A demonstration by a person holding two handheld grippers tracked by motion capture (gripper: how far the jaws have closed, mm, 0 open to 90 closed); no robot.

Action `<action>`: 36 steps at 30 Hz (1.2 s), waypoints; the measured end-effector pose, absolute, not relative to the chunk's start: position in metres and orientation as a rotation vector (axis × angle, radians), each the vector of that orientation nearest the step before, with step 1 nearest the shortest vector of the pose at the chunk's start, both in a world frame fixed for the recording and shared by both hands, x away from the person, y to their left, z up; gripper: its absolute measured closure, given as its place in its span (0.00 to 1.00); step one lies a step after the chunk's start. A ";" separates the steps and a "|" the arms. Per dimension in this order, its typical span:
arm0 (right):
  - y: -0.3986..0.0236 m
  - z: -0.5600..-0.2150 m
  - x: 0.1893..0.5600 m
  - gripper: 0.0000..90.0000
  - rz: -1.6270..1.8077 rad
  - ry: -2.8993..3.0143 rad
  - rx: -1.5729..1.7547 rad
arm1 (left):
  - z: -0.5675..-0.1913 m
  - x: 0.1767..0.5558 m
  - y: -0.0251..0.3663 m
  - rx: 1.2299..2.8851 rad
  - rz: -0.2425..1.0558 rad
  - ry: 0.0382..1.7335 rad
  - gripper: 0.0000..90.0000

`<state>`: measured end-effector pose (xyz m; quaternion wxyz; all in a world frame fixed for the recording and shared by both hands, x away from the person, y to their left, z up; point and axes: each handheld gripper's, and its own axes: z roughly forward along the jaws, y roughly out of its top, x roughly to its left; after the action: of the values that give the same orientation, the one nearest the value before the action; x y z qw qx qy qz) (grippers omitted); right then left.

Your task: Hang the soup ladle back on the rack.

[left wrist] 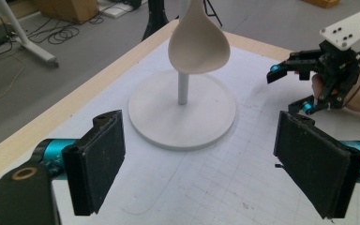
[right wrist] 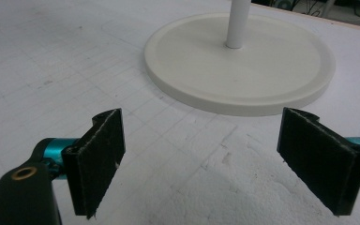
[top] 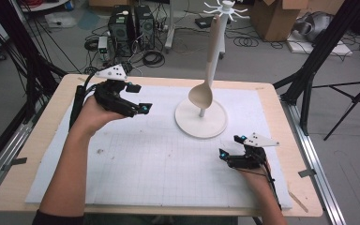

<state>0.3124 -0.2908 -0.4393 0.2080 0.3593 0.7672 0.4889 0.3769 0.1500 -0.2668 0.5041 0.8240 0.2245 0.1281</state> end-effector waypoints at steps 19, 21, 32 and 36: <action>-0.293 -0.439 0.314 0.16 1.384 2.122 1.012 | -0.330 0.342 0.187 1.935 0.372 0.575 0.15; -0.293 -0.440 0.314 0.16 1.380 2.122 1.011 | -0.337 0.340 0.191 1.929 0.376 0.589 0.15; -0.293 -0.441 0.315 0.16 1.373 2.125 1.025 | -0.365 0.337 0.198 1.899 0.348 0.626 0.14; -0.293 -0.441 0.316 0.16 1.373 2.126 1.029 | -0.365 0.334 0.198 1.896 0.351 0.622 0.14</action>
<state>0.3164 -0.2925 -0.4414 0.2035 0.3689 0.7618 0.4921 0.3335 0.1981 -0.3654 0.5293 0.7939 0.2606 0.1470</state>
